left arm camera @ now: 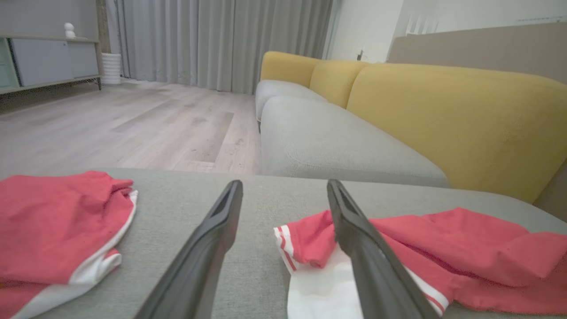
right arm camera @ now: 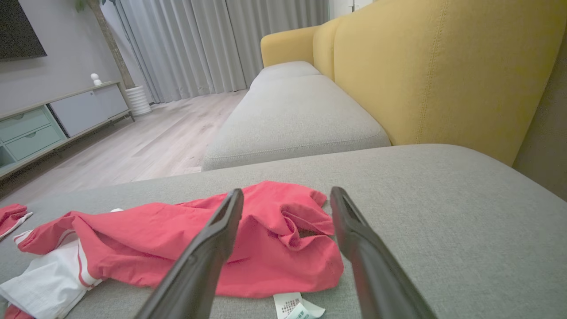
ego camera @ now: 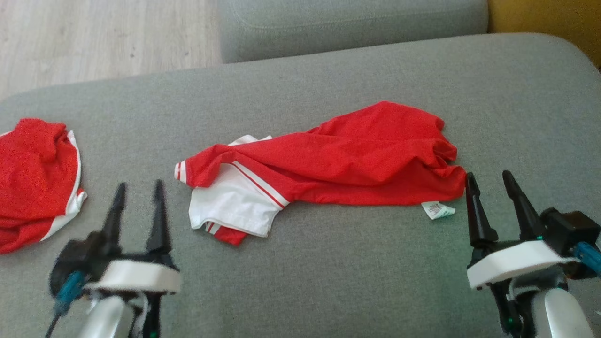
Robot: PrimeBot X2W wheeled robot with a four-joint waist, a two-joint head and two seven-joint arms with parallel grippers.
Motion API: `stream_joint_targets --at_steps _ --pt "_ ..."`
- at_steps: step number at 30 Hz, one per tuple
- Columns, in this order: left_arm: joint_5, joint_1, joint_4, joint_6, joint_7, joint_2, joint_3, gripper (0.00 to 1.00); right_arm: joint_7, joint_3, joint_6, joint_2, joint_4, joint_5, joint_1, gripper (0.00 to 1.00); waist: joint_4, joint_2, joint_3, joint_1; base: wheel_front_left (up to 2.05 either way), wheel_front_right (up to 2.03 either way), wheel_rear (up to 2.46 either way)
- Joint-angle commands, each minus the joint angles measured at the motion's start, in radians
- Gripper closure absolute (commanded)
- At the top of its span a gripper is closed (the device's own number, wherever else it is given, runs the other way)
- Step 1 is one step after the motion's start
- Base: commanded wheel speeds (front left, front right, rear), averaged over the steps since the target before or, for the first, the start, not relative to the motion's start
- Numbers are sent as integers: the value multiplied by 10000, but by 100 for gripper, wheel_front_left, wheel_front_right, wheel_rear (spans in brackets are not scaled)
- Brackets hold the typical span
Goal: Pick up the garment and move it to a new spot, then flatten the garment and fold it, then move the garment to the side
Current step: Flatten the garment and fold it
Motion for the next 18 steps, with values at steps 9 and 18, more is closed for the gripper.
stream_joint_targets --at_steps 9,18 --pt "613 1574 -1825 -117 -120 39 1673 0 298 -60 -7 -56 -190 111 115 0 48 -1 -198 2 0 0 0" --pt "769 1640 -1597 -378 -88 -290 1507 0 287 -30 -7 -56 -192 161 104 0 41 -1 -181 2 0 0 0"
